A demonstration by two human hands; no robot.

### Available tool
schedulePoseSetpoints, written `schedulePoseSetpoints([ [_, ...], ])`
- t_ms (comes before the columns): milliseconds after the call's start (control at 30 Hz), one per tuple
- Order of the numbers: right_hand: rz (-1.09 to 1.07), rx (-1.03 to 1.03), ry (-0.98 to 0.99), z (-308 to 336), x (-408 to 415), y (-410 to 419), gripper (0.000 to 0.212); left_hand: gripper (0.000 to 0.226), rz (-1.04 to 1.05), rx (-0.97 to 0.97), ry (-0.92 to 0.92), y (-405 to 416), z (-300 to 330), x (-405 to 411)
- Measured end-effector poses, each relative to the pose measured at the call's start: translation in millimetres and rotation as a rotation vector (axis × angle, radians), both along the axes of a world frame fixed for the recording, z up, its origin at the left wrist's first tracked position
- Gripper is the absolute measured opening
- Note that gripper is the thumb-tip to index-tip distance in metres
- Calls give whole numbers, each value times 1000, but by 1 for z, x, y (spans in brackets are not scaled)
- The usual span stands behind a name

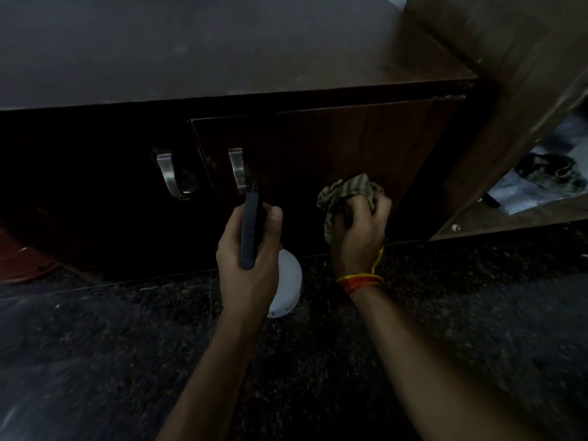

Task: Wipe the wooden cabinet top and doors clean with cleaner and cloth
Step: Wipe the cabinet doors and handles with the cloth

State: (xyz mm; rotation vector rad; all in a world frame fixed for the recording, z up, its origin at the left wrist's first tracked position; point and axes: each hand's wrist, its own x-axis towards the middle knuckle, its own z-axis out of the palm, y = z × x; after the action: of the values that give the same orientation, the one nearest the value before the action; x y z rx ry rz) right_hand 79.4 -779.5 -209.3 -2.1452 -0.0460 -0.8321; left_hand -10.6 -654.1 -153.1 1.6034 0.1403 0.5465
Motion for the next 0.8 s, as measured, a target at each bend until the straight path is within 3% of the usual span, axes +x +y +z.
schedulePoseSetpoints([
  [200,55,-46,197,-33,-3,-7,13,26,-13,13,1,1,-4,-1],
  [367,-23,71,32,-9,3,1,10,23,-2,28,28,1,-3,-1],
  [467,-28,42,25,-8,1,4,10,23,0,16,21,1,-3,0],
  [700,-25,59,343,-43,-9,3,23,24,0,10,17,5,-5,1],
  [800,-55,113,326,-37,-8,5,16,28,7,-1,18,8,-6,0],
])
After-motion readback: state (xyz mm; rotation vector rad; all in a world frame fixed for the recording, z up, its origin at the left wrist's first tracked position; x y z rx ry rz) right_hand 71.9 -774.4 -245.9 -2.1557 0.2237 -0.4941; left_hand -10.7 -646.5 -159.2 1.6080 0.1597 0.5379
